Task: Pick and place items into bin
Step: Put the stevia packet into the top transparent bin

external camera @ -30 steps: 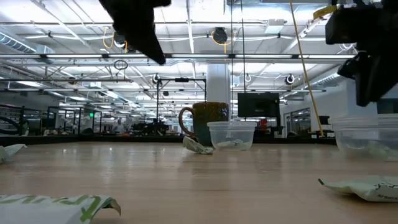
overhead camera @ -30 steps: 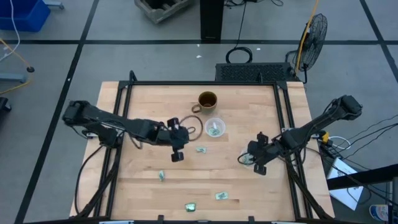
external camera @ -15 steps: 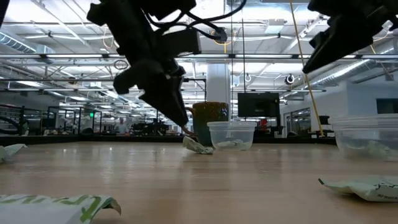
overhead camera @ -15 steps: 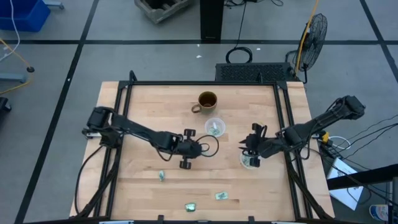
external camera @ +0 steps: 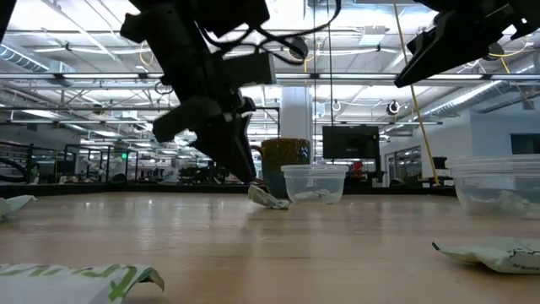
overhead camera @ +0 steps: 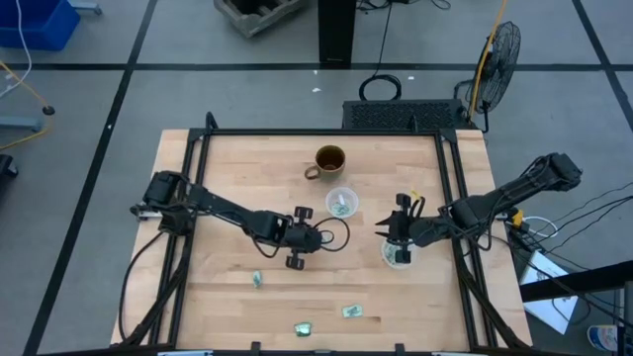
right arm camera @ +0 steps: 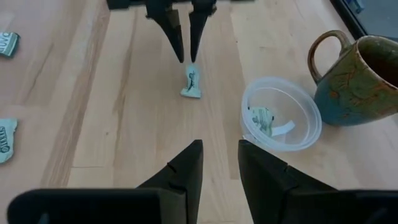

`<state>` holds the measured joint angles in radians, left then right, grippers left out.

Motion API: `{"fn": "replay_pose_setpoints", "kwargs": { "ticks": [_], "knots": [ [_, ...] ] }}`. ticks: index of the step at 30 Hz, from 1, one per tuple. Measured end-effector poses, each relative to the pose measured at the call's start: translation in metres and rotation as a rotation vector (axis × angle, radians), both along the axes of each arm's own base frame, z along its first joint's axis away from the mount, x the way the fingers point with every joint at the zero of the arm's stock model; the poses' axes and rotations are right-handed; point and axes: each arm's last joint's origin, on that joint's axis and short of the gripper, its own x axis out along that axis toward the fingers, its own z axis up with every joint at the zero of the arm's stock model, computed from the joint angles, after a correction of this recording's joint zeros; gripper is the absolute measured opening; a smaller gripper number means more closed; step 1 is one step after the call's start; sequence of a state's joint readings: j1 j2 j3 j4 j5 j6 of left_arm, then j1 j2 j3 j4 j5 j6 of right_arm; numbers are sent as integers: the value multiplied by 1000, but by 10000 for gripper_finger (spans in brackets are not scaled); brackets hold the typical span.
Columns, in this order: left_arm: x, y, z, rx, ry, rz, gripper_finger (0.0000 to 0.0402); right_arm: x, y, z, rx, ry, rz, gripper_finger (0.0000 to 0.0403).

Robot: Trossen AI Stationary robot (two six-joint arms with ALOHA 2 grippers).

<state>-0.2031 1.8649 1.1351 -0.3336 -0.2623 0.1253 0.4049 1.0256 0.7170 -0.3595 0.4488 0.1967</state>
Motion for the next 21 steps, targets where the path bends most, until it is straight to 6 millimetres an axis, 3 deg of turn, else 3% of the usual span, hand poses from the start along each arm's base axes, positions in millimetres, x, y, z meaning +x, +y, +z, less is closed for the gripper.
{"fn": "replay_pose_setpoints", "kwargs": {
  "ticks": [7, 21],
  "knots": [
    [2, -1, -16, 31, 41, -22, 81, 0, 0, 0, 4, -4, 3, 94],
    [8, 0, -13, 61, -26, -23, 80, 1, 0, 1, 7, -9, 4, 95]
  ]
}}
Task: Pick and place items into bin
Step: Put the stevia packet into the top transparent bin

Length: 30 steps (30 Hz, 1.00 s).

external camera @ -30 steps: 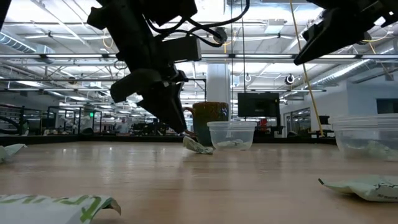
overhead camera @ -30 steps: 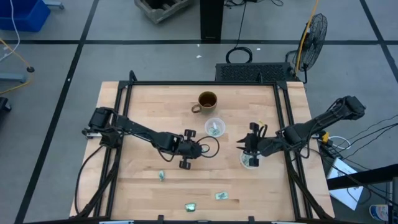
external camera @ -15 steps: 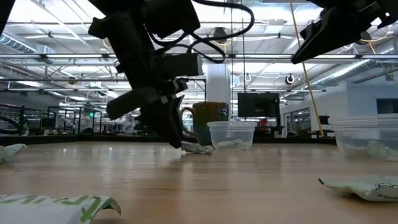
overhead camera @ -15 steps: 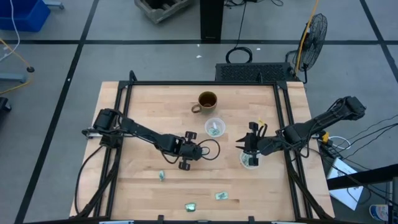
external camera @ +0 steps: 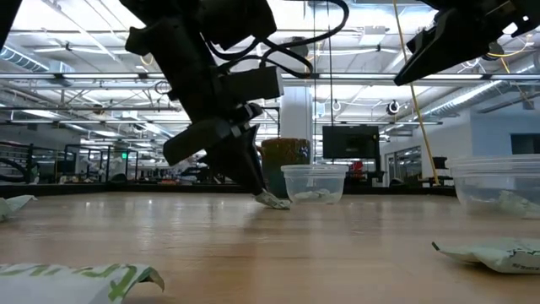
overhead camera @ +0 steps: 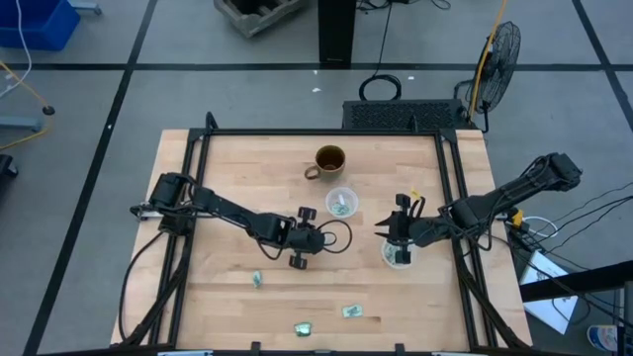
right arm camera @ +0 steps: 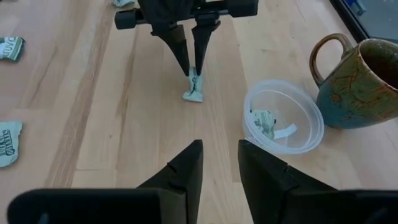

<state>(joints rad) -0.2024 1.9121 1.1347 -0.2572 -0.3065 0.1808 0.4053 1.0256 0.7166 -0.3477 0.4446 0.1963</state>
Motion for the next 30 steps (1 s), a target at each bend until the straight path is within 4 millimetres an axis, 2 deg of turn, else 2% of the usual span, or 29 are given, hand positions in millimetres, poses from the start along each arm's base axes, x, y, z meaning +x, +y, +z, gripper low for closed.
{"fn": "replay_pose_setpoints", "kwargs": {
  "ticks": [3, 7, 12, 16, 19, 22, 25, 27, 30],
  "knots": [
    [0, 0, 0, 10, 4, -16, 63, 0, 0, 0, 0, 1, 0, 94],
    [1, 1, 0, 19, 2, -19, 11, 0, 0, 0, 0, 1, 0, 95],
    [5, 2, 10, 69, -63, -26, 4, 0, 0, 0, 0, 0, 0, 94],
    [12, 8, 31, 188, -165, -1, 5, 0, 0, 0, 0, -1, 0, 95],
    [18, 26, 47, 237, -236, 52, 3, 0, 0, 0, 2, -5, 0, 95],
    [27, 46, 54, 191, -310, 55, 4, 1, 0, 0, 3, -8, 0, 94],
    [34, 67, 49, 54, -341, 15, 3, 2, 1, -2, 11, -25, 0, 94],
    [34, 79, 39, -19, -308, 14, 4, 1, 1, -6, 11, -25, 1, 95],
    [34, 91, 30, -7, -278, 63, 3, 0, 0, -13, 14, -33, 1, 95]
  ]
}}
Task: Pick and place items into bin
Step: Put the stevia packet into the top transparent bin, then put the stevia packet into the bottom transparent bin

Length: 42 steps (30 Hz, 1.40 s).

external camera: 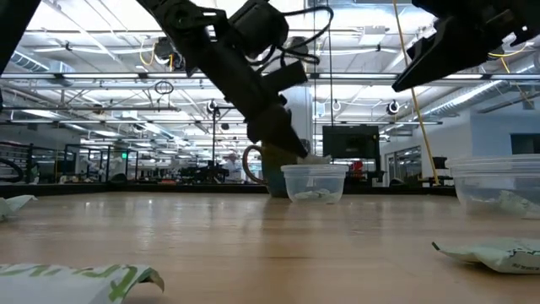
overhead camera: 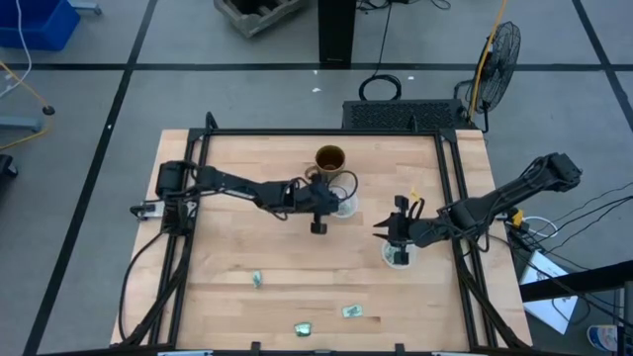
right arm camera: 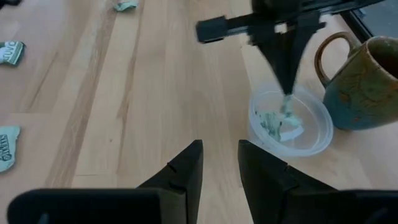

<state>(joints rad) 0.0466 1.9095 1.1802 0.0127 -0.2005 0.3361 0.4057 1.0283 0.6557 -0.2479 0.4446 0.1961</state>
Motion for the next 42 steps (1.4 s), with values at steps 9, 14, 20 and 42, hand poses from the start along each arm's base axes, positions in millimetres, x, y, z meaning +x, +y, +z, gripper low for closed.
{"fn": "replay_pose_setpoints", "kwargs": {
  "ticks": [9, 14, 20, 42],
  "knots": [
    [0, 8, 0, -27, -13, 28, 31, 1, 0, -9, -6, -52, 17, 95],
    [0, 8, 0, -30, -10, 27, 61, 2, 1, -8, 13, -98, 20, 94],
    [0, 6, 2, -12, -15, 41, 99, 2, 1, -9, 19, -91, 16, 94],
    [-124, -95, 136, -382, 23, 33, 111, 2, 1, -9, 20, -90, 17, 93]
  ]
}}
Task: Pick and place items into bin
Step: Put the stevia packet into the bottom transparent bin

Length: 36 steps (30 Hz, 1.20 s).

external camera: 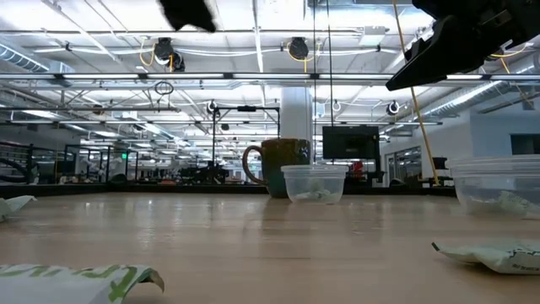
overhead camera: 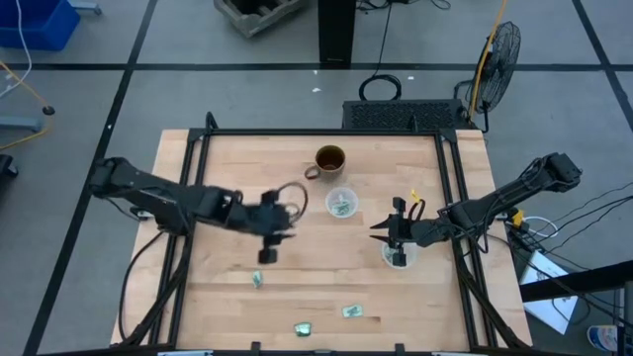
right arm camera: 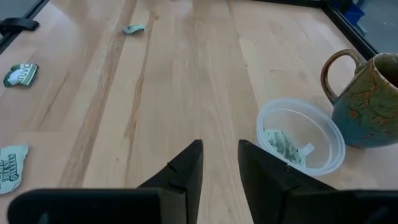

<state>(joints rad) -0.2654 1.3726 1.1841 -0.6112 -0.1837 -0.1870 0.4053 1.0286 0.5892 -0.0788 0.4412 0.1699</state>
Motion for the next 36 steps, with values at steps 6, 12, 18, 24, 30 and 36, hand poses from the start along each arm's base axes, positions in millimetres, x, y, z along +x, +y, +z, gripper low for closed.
{"fn": "replay_pose_setpoints", "kwargs": {
  "ticks": [6, 12, 18, 24, 30, 36],
  "knots": [
    [-19, -35, -43, -78, 172, -37, 111, 0, 0, 0, -5, 0, 3, 93],
    [-46, -50, -91, -135, 318, 19, 111, 0, 0, 0, -4, -1, 3, 93],
    [-64, -48, -124, -196, 428, 81, 111, 0, 0, 0, -4, -2, 3, 93],
    [-68, -47, -142, -334, 451, 100, 111, 0, 0, 0, -4, -2, 4, 93],
    [-69, -46, -143, -325, 444, 91, 111, 0, 0, 0, -4, -2, 4, 93],
    [-68, -45, -143, -304, 426, 115, 111, 0, 0, 0, -4, -2, 4, 93]
  ]
}}
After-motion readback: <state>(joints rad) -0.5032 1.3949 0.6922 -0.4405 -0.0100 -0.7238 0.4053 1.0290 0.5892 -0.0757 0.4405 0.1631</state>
